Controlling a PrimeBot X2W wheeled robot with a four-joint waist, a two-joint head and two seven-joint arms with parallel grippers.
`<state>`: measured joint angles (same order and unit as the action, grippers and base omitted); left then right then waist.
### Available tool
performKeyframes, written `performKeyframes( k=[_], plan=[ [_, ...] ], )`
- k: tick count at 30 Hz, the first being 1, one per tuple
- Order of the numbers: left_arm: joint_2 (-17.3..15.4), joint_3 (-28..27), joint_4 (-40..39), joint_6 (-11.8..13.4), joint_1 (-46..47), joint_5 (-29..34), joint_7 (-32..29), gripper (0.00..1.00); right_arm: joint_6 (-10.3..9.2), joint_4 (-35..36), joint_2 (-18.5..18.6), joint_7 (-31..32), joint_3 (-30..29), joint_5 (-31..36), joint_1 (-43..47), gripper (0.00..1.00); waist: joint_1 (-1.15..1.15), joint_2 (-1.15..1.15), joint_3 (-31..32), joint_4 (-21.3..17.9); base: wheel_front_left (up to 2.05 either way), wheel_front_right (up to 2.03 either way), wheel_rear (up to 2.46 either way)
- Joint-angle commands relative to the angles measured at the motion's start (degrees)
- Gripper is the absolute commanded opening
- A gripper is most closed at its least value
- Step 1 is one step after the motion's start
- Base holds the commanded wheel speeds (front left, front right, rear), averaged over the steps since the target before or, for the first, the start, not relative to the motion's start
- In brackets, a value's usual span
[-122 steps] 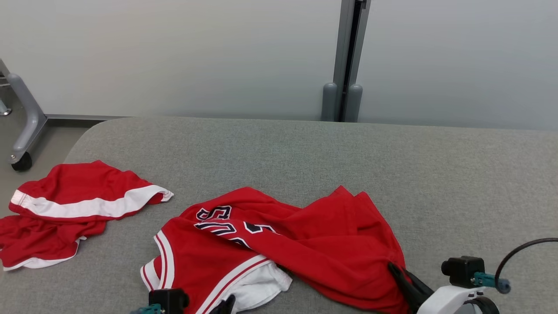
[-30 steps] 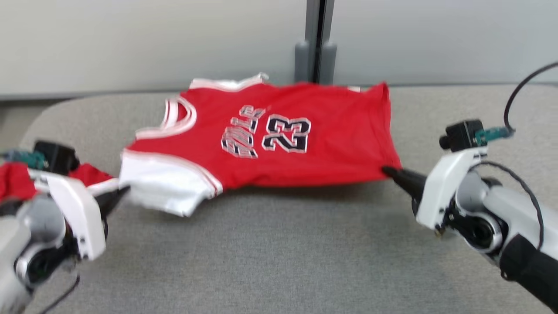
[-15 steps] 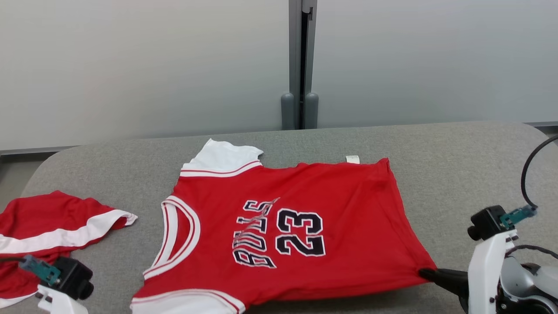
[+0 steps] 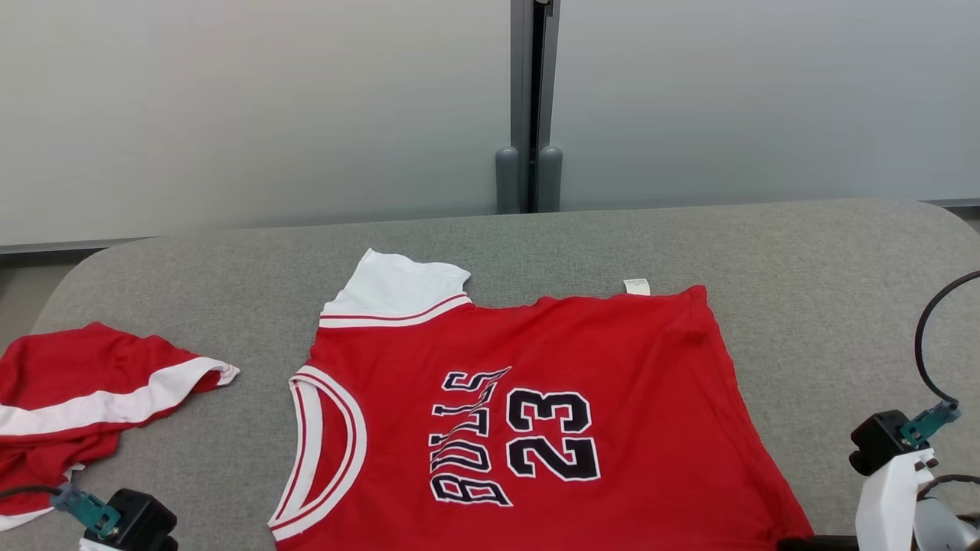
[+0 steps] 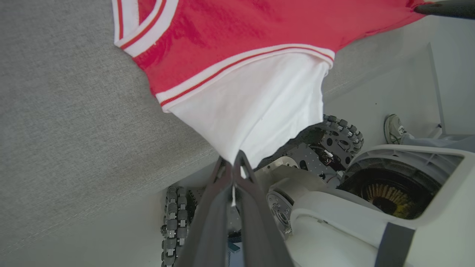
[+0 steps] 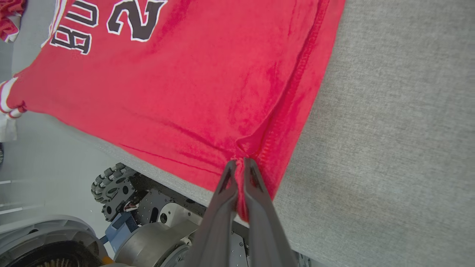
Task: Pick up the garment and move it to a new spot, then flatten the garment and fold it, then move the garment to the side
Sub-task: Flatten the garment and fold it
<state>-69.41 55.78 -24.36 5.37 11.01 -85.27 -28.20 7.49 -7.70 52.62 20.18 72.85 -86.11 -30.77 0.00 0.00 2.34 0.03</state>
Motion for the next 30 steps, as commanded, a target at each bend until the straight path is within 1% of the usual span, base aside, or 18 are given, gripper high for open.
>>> performKeyframes(
  k=[1, 6, 10, 14, 17, 21, 26, 30],
  plan=[
    [-0.36, -0.49, 0.26, 0.09, 0.20, -0.20, -0.12, 0.00, 0.01, 0.14, -0.03, 0.25, -0.36, -0.13, 0.73, 0.00, 0.00, 0.00, -0.27, -0.02, 0.00, 0.00, 0.00],
    [0.46, -1.40, 2.18, -0.47, 2.62, -0.77, -1.84, 0.00, 0.01, -0.33, -1.56, -1.26, -2.43, -0.16, -0.76, 0.00, 0.00, 0.00, -1.00, -0.22, 0.00, 0.00, 0.00],
    [2.57, -2.08, 5.41, -1.46, 5.90, -1.06, -4.88, 0.00, 0.01, -1.40, -2.97, -1.82, -4.06, -0.68, -1.93, 0.00, 0.00, 0.00, -1.85, -0.37, 0.00, 0.00, 0.00],
    [5.87, -3.08, 10.65, -2.53, 9.93, -1.89, -7.52, 0.00, 0.01, -2.84, -3.89, -1.38, -5.69, -1.63, -3.41, 0.00, 0.00, 0.00, -3.12, -0.70, 0.00, 0.00, 0.00],
    [8.76, -3.75, 15.38, -3.12, 12.80, -1.35, -8.27, 0.00, 0.01, -4.47, -4.89, -0.97, -6.89, -2.61, -4.68, 0.00, 0.00, 0.00, -4.61, -1.16, 0.00, 0.00, 0.00],
    [12.79, -4.55, 21.34, -4.75, 15.88, -1.59, -8.19, 0.00, 0.01, -7.22, -6.36, -1.71, -8.18, -3.51, -5.77, 0.00, 0.00, 0.00, -6.36, -1.70, 0.00, 0.00, 0.00],
    [16.91, -4.57, 28.92, -7.09, 19.45, 0.92, -7.27, 0.00, 0.01, -10.11, -9.14, -1.95, -8.37, -3.08, -7.12, 0.00, 0.00, 0.00, -8.81, -2.17, 0.00, 0.00, 0.00],
    [19.70, -4.64, 33.77, -8.64, 21.70, 1.73, -7.18, 0.00, 0.01, -12.50, -11.31, -1.68, -8.34, -2.49, -8.29, 0.00, 0.00, 0.00, -10.18, -2.26, 0.00, 0.00, 0.00]
  ],
)
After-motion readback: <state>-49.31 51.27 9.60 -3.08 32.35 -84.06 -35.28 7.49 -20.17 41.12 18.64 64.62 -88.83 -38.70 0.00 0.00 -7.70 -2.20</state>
